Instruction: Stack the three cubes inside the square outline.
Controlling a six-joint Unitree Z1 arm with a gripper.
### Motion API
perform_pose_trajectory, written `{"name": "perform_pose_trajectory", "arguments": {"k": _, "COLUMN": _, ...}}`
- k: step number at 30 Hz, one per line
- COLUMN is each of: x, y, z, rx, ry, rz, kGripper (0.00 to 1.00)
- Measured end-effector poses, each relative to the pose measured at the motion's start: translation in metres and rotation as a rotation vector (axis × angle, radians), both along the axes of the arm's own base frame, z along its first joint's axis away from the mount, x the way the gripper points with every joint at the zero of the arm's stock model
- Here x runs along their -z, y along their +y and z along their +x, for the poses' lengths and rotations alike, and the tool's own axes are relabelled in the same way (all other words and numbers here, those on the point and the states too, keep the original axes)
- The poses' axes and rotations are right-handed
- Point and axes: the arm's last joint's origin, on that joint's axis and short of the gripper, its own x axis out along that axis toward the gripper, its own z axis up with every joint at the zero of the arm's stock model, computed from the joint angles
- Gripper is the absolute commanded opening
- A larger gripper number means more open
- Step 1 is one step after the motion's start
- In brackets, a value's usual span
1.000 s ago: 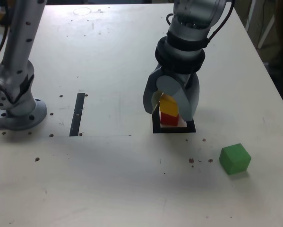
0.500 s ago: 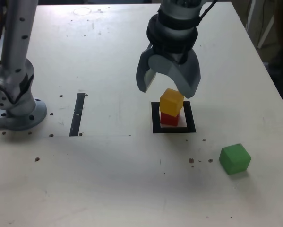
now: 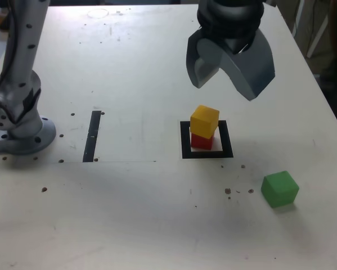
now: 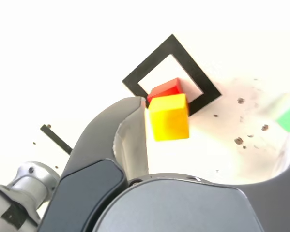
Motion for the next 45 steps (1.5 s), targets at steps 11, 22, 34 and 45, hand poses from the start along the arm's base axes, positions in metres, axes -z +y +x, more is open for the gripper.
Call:
{"name": "perform_pose_trajectory", "arguments": {"k": 11, "x": 0.018, "y": -0.031, "z": 0.038, "rx": 0.228, "ry": 0.027, "rz": -0.024, "kGripper": 1.00}}
{"name": "perform_pose_trajectory", "arguments": {"k": 22, "x": 0.051, "y": -0.071, "z": 0.064, "rx": 0.347, "ry": 0.060, "rz": -0.033, "kGripper": 0.99}}
{"name": "perform_pose_trajectory", "arguments": {"k": 34, "x": 0.087, "y": -0.093, "z": 0.081, "rx": 0.379, "ry": 0.105, "rz": -0.042, "kGripper": 0.98}}
{"name": "perform_pose_trajectory", "arguments": {"k": 45, "x": 0.105, "y": -0.114, "z": 0.090, "rx": 0.411, "ry": 0.112, "rz": -0.050, "kGripper": 0.95}}
